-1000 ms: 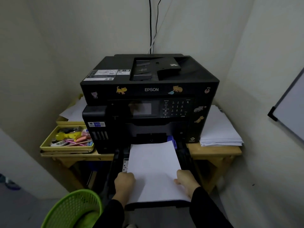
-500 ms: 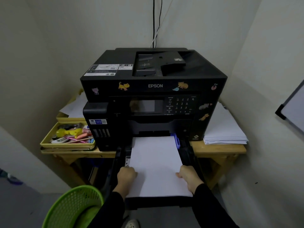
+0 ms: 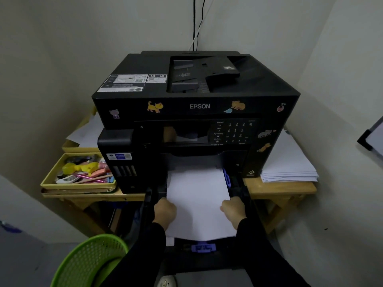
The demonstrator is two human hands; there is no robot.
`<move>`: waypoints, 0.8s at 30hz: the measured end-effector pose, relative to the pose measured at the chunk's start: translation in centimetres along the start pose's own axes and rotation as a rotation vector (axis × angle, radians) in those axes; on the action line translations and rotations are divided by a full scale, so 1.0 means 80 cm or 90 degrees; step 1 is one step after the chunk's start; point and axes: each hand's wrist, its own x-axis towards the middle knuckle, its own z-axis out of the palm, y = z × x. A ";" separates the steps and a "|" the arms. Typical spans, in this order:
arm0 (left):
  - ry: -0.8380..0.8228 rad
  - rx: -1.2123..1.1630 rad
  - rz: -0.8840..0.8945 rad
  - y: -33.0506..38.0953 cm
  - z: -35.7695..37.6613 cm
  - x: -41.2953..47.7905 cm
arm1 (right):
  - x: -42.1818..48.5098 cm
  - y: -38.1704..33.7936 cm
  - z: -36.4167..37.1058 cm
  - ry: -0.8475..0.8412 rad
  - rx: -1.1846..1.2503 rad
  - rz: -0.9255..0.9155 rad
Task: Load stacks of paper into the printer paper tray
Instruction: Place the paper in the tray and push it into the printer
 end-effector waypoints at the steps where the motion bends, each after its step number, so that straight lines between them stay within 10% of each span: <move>1: -0.004 0.016 -0.001 0.000 0.002 0.001 | 0.000 0.001 0.001 0.002 -0.022 -0.007; 7: -0.005 0.079 0.008 -0.006 0.005 -0.005 | -0.015 0.006 0.007 0.068 -0.301 -0.061; 14: -0.012 0.132 0.068 -0.014 0.004 -0.021 | -0.017 0.020 0.000 0.058 -0.276 -0.119; 24: -0.155 0.347 0.154 -0.027 0.006 -0.047 | -0.036 0.042 -0.013 -0.158 -0.532 -0.188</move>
